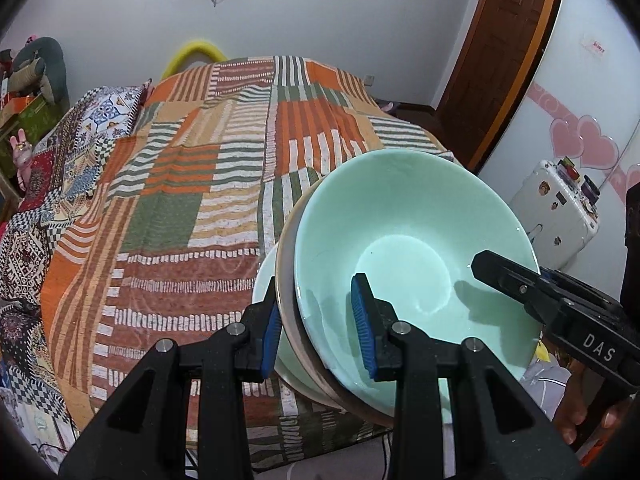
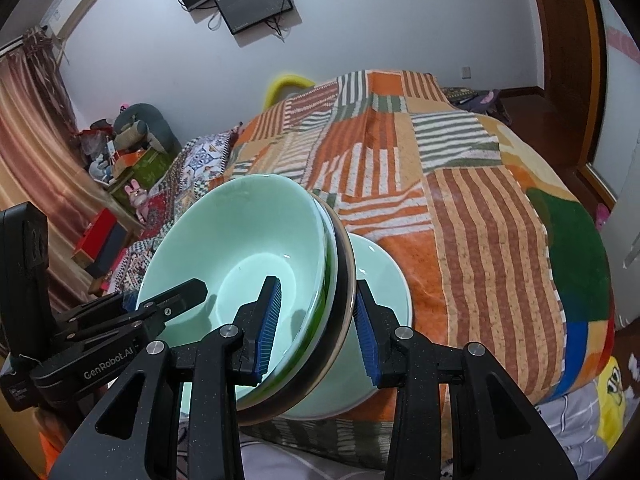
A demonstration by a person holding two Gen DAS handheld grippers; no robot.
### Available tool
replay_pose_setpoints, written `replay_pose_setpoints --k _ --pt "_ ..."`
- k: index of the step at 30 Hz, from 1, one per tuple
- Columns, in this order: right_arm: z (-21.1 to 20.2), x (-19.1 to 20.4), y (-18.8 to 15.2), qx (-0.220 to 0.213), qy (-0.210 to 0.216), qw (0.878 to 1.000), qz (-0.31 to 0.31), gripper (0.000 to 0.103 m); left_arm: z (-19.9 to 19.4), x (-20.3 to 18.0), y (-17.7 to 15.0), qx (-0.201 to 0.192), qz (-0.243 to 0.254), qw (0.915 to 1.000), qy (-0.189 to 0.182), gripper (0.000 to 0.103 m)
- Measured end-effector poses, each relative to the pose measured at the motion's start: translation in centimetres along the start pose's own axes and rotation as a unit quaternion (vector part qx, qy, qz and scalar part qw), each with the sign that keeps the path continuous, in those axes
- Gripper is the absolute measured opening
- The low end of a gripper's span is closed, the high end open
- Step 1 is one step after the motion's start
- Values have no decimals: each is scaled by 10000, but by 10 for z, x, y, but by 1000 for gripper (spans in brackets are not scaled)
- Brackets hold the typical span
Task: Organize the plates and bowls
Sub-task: 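Hold the mint bowl rim and settle it onto the stack with both grippers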
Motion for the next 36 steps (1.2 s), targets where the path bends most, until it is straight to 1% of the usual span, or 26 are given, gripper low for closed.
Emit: replay_pose_setpoints --k 17,24,27,31,36 --pt "26 -12 -11 416 -41 9990 170 33 43 10 -10 516 -41 9986 51 33" --pt "34 -15 -15 546 -48 9982 245 33 55 11 -14 625 12 9980 103 33" --pt "34 -13 -15 524 -35 9984 212 34 59 15 -16 656 -22 9978 113 33" --pt "36 -11 -15 487 -120 9987 60 35 60 15 -16 649 -18 9979 54 33" --pt "36 -10 -16 493 -38 9988 0 36 60 15 -19 627 -19 9980 -1 33"
Point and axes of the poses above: each gripper's, at about its wrist camera, not at the fingertips, and z roughly the way its jaws point, x to its left, y to its top, the point moved 7 cm from there along z, roughly the way its jaws point, and after that the axes turned 1 degree about x, right-handed, at the moved point
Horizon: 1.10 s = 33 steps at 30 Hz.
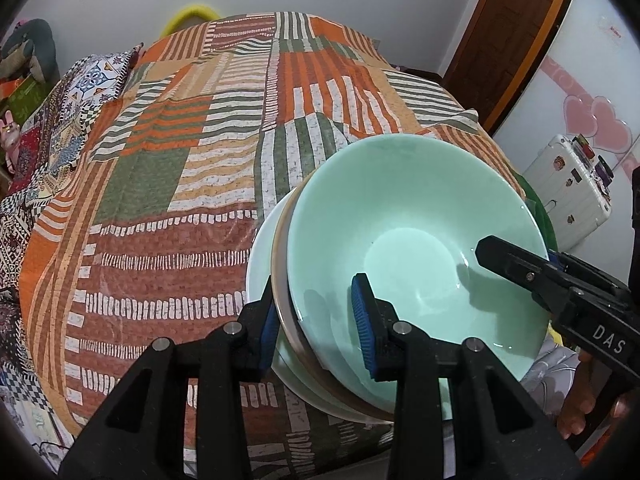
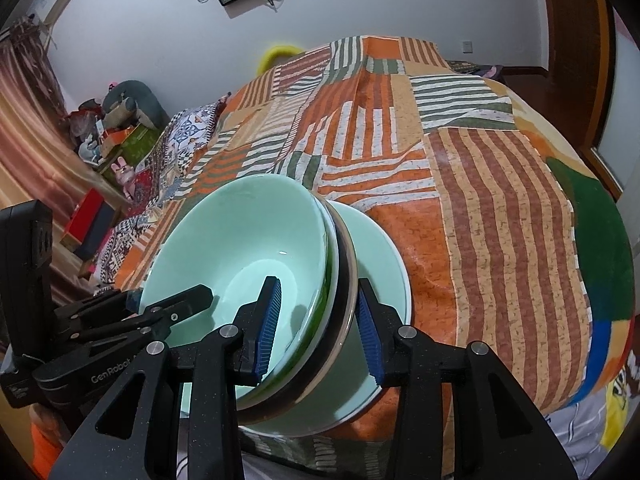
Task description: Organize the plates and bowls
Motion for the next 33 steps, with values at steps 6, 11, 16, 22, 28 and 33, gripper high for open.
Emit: replay_pose_setpoints --k 6,11,16,22,28,33 --pt "0 0 -1 50 32 10000 -12 36 -4 1 -1 -7 -71 9999 -118 34" --pt "-12 -3 0 -63 -74 9999 -60 39 -23 5 1 -222 -115 9996 -97 37" --pt "-35 -1 8 -348 -88 9992 -146 40 -56 0 8 -645 -37 9979 -66 37" --pt "-70 12 19 -850 -45 9958 -348 40 -109 -21 21 -1442 213 9893 -79 45" --pt "-111 29 28 -1449 -51 9877 -580 42 -163 -40 27 -2212 438 9742 -67 55" --pt "-145 40 33 -1985 -51 9771 -758 50 -191 -51 25 -2610 563 9637 -53 68"
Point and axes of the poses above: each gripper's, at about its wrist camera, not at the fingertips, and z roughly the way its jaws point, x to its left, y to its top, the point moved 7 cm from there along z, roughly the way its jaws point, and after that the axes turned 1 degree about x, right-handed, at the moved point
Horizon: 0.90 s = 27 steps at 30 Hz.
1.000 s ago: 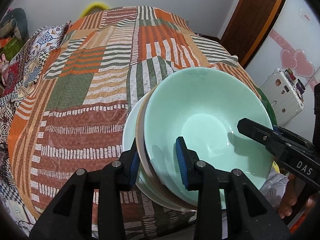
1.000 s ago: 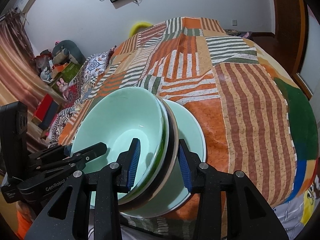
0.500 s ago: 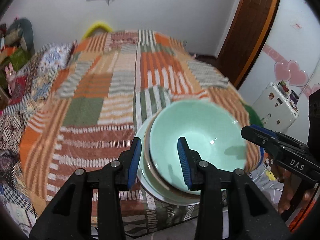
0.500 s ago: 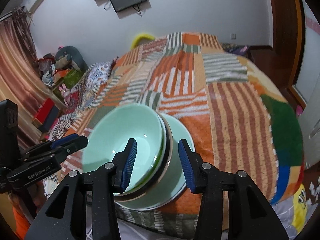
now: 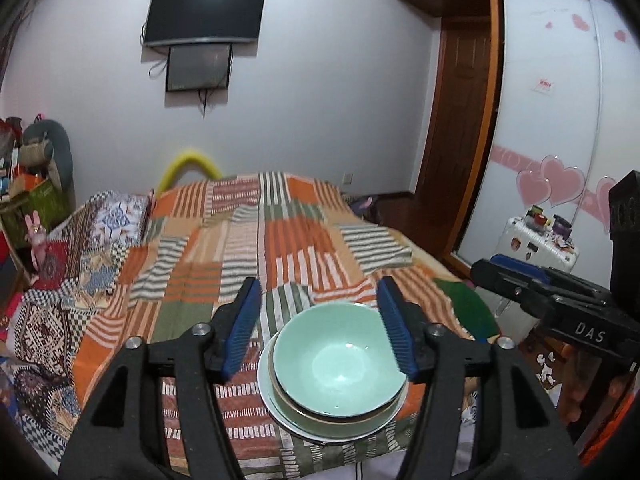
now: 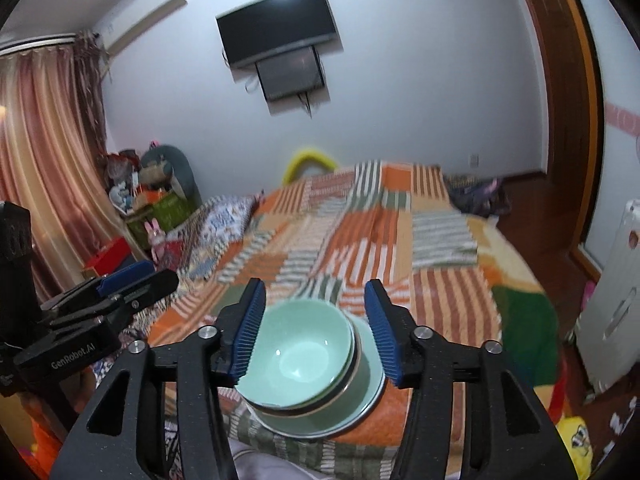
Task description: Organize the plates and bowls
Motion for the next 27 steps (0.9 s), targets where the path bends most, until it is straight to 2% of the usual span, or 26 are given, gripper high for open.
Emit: replay_pose_setpoints --k 3,6,8,10,16,27 --pt "-7 3 6 -174 26 9998 -55 52 -11 -3 5 -212 15 9998 2 77" --pt "-11 5 9 -321 59 9994 -65 65 -21 -5 9 -389 53 9992 36 83" --pt "-14 7 10 -403 80 9991 -80 67 -27 -6 10 -469 85 9989 47 87" --pt "-15 9 12 -457 91 9988 -122 71 -32 -5 12 -571 70 9983 80 95" --pt "-21 13 13 -615 69 9978 -217 83 -45 -1 14 -796 -15 9968 104 100" --pt "-30 17 13 -872 40 9956 -354 100 -53 -4 10 -912 46 9957 135 101"
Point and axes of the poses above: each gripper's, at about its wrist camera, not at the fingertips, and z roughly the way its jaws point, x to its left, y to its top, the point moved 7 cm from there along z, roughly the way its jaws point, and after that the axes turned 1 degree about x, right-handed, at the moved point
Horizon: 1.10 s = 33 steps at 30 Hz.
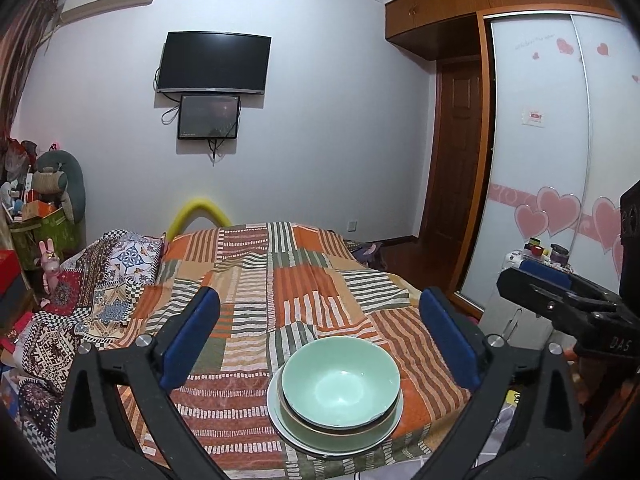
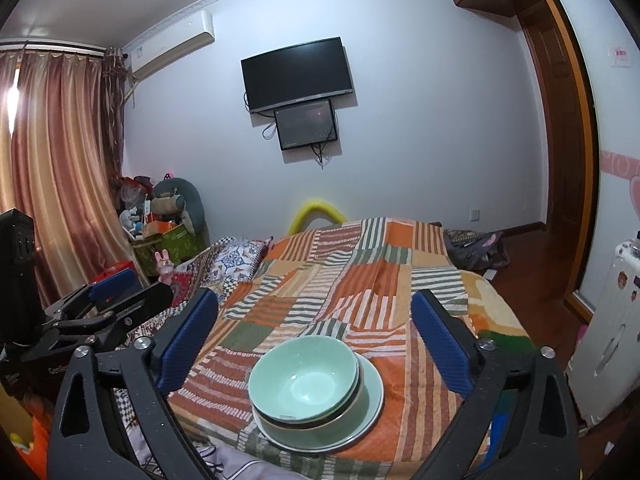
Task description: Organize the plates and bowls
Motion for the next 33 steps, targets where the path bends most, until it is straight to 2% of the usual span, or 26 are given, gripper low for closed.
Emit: replay_pose_setpoints --k 33 --pt "-2 -1 1 -72 -35 10000 -1 102 0 0 -3 -16 -49 10000 8 102"
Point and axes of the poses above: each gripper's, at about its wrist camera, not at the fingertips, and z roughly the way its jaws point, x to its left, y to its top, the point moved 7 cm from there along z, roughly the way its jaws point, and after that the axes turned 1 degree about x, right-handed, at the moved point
